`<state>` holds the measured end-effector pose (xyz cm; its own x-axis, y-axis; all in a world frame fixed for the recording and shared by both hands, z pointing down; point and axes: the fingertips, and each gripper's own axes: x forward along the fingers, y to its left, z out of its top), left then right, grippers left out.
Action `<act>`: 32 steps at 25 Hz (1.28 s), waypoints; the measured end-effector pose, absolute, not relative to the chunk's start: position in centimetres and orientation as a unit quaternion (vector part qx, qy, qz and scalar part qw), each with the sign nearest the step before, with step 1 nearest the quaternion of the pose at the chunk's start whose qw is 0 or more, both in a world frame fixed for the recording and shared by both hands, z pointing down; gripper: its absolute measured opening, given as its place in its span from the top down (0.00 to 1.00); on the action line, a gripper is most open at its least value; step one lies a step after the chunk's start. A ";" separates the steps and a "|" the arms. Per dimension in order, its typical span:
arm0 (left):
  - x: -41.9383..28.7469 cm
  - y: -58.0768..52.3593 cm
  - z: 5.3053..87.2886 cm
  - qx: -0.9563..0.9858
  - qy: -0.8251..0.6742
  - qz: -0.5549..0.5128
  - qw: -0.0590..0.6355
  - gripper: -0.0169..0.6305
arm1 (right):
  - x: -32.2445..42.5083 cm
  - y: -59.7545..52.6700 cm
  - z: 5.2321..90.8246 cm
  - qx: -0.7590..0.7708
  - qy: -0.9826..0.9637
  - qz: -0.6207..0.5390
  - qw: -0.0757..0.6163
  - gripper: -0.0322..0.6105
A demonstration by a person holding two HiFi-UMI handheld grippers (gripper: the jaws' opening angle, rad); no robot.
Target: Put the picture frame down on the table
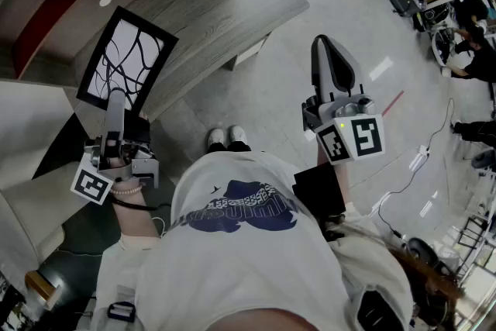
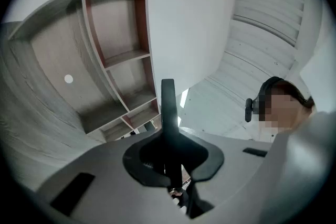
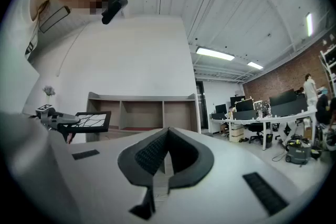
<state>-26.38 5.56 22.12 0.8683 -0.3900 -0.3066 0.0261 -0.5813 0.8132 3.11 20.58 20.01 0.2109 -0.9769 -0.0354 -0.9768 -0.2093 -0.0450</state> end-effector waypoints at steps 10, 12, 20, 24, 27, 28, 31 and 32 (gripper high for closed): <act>-26.3 5.5 22.2 0.858 -0.108 -0.231 0.446 0.91 | 3.0 20.5 20.0 -0.778 0.628 0.005 0.011 0.95; -26.3 5.5 22.1 0.858 -0.109 -0.230 0.447 0.91 | 3.0 20.4 20.0 -0.778 0.628 0.007 0.003 0.95; -25.9 5.7 21.6 0.869 -0.081 -0.194 0.448 0.91 | 2.6 19.8 20.4 -0.753 0.656 -0.039 0.031 0.95; -22.6 7.8 22.1 0.882 -0.015 -0.132 0.453 0.91 | 3.5 19.3 22.3 -0.694 0.710 -0.106 0.050 0.95; -19.6 10.1 23.6 0.892 0.037 -0.070 0.446 0.91 | 2.7 18.2 24.2 -0.623 0.763 -0.163 0.049 0.85; -18.8 11.0 23.9 0.892 0.054 -0.053 0.445 0.91 | 1.8 17.8 24.8 -0.589 0.784 -0.191 0.052 0.73; -16.8 13.7 24.7 0.886 0.097 -0.015 0.453 0.91 | -1.6 17.3 25.8 -0.481 0.835 -0.260 0.065 0.64; -16.1 14.6 25.0 0.883 0.107 -0.006 0.457 0.91 | -2.3 17.4 25.9 -0.453 0.845 -0.274 0.074 0.63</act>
